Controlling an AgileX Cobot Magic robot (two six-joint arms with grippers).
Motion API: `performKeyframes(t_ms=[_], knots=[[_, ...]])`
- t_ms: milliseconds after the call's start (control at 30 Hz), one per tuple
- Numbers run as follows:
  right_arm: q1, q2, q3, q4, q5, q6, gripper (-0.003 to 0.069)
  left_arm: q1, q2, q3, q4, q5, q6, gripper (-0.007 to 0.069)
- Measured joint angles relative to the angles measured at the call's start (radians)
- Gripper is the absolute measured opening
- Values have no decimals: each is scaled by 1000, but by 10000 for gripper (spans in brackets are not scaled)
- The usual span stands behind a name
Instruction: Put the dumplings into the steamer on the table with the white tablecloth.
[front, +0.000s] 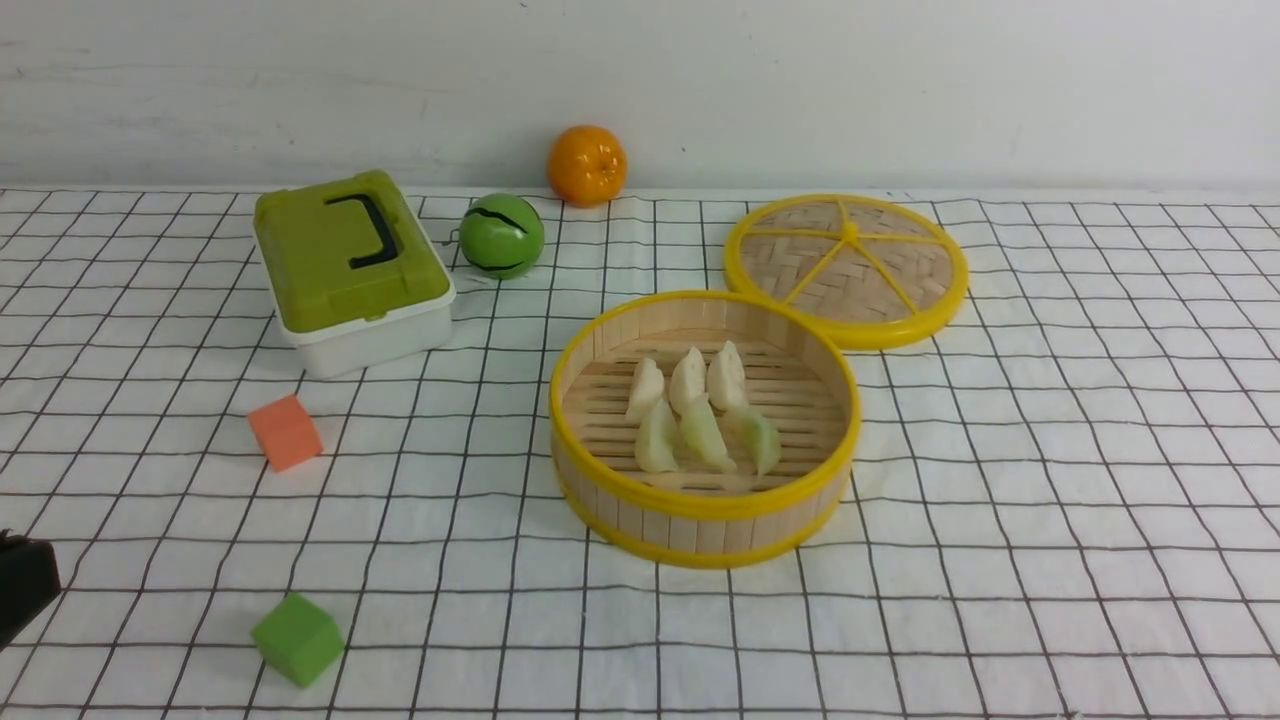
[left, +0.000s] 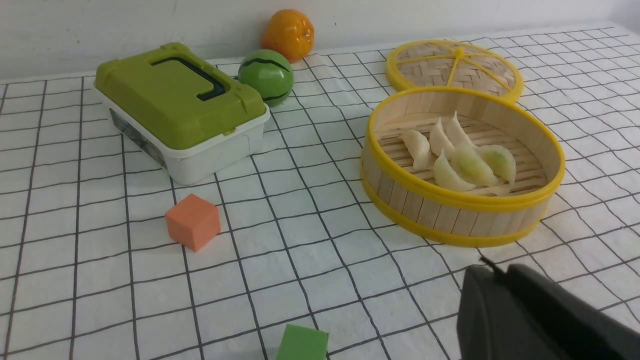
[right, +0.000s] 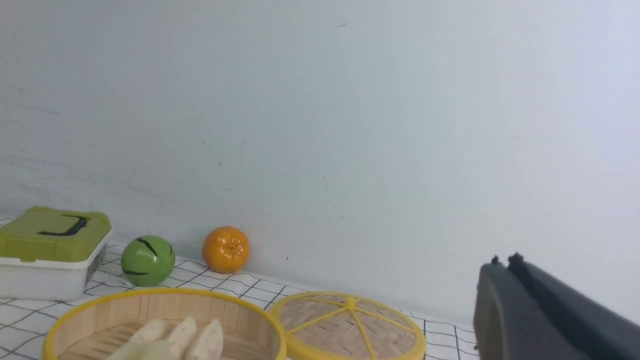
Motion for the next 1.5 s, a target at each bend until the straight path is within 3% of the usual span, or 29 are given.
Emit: performKeyframes(t_ms=[300,467,633,867,1500], knots=[[0,-18,0,-6,7,2,0,0,0,0,0,-1,0,37],[-16,-114,0,-6,90,2,1,0,0,0,1,-1,0,37],[-103,-275,0,22,459,3,-1,0,0,0,1,0,0,40],[-134,-290,0,101,879,4,-1,0,-2,0,1,-1,0,48],[-140,-290,-8,128,922,3,20,0,-2,1,1,1,0,62]])
